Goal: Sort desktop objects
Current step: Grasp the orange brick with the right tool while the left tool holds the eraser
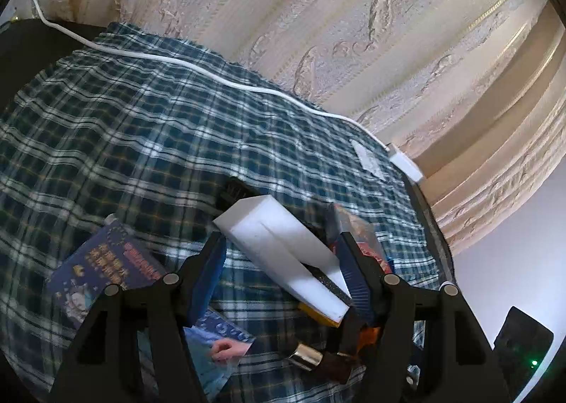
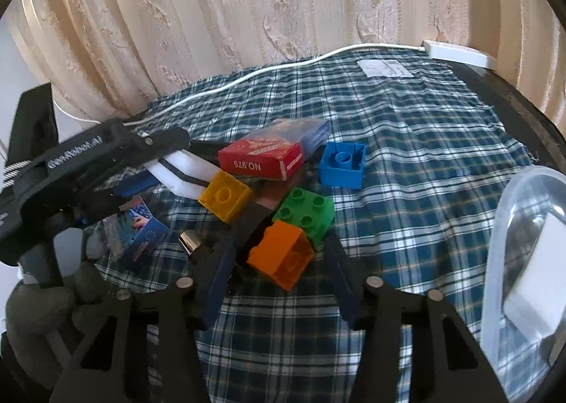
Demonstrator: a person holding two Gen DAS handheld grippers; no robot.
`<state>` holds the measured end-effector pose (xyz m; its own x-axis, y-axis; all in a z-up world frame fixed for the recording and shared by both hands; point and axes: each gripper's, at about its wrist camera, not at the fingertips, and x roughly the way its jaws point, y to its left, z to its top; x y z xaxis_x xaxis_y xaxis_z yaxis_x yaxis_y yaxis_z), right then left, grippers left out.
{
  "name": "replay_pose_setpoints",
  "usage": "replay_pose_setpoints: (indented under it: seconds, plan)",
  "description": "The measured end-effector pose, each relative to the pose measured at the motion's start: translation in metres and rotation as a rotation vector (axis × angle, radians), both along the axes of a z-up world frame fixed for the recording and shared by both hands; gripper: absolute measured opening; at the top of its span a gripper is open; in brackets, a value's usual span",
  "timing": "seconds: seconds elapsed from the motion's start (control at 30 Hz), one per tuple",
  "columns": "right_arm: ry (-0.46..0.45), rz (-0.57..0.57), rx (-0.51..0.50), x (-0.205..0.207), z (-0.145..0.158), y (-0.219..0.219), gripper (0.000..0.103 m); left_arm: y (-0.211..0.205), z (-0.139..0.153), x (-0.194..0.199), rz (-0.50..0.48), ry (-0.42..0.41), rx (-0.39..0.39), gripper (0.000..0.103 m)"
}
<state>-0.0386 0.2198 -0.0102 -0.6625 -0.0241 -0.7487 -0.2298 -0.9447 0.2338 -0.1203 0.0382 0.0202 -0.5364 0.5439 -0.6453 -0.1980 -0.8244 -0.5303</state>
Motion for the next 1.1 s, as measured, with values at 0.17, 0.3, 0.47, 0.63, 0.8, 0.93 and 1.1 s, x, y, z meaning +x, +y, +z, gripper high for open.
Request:
replay_pose_setpoints:
  seconds: [0.17,0.3,0.47,0.63,0.8,0.93,1.1]
  plan:
    - [-0.005,-0.021,0.003,0.002,-0.003,0.005,0.05,-0.016,0.0,0.003,0.031,-0.04,0.033,0.068]
    - [-0.008,-0.011,0.019,0.0,-0.005,0.002,0.046,-0.018,0.0,0.0,0.039,-0.065,0.056,0.068]
    - [0.001,-0.002,0.05,0.0,-0.004,-0.002,0.031,-0.008,0.001,-0.002,0.023,-0.038,0.011,0.068]
    - [0.009,-0.002,0.067,0.002,-0.002,-0.004,0.032,0.003,0.002,0.0,-0.024,0.0,0.0,0.052]
    - [0.051,-0.014,0.084,0.009,0.007,-0.005,0.032,0.003,0.006,0.003,-0.032,0.034,-0.006,0.044]
    - [0.082,-0.022,0.083,0.015,0.015,-0.004,0.032,0.002,0.016,0.011,-0.034,0.076,-0.017,0.043]
    - [0.107,-0.056,0.068,0.028,0.023,0.007,0.032,0.003,0.032,0.023,-0.042,0.14,-0.026,0.043]
